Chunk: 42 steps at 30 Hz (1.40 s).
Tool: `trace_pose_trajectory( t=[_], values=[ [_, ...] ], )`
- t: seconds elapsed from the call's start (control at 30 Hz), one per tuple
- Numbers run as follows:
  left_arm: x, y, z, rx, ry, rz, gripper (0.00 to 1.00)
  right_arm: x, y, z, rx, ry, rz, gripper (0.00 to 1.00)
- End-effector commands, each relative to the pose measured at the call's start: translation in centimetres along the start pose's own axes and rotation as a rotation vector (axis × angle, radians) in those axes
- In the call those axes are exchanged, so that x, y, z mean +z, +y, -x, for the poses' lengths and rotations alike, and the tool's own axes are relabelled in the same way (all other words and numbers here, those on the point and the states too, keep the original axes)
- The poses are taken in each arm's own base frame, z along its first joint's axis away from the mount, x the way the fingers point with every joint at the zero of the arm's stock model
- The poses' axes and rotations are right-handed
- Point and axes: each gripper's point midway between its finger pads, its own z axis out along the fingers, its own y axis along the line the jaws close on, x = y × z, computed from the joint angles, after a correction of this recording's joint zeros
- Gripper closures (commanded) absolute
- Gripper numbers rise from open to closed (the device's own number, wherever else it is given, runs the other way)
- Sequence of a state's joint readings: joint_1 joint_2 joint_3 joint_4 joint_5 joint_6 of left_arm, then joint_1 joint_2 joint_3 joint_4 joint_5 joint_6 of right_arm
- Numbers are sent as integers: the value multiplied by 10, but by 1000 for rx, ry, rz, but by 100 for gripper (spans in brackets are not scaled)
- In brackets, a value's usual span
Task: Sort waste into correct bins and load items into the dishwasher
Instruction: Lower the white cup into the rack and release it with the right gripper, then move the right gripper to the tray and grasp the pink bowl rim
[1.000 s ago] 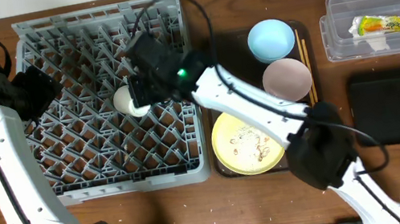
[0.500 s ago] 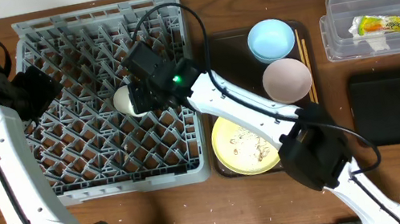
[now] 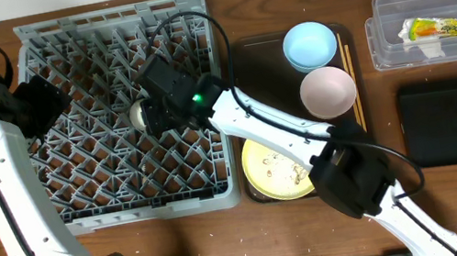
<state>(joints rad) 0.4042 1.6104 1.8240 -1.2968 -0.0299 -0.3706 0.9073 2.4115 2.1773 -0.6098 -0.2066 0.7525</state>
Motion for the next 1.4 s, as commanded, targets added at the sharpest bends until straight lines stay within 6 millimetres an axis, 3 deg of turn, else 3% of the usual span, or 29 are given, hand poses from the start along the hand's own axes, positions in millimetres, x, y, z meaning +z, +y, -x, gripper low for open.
trace_pose_trajectory(
  t=[0.0,0.27,0.4,0.57,0.7,0.87,1.1,1.37],
  values=[
    [-1,2,3,-12,-8,7,2,13,13,-10,-76,6,40,99],
    [-1,2,3,-12,-8,7,2,0,53,6,-201,-16,255,94],
    [-1,2,3,-12,-8,7,2,-12,49,20,-221,-30,232,95],
    [-1,2,3,-12,-8,7,2,-27,25,37,-216,-53,96,97],
    [-1,2,3,-12,-8,7,2,-21,4,33,-213,-45,10,98],
    [-1,2,3,-12,-8,7,2,-2,-1,17,-221,-19,-13,99],
    [-1,2,3,-12,-8,7,2,18,4,4,-225,-14,0,98],
    [-1,2,3,-12,-8,7,2,19,29,8,-291,-50,89,94]
  ],
)
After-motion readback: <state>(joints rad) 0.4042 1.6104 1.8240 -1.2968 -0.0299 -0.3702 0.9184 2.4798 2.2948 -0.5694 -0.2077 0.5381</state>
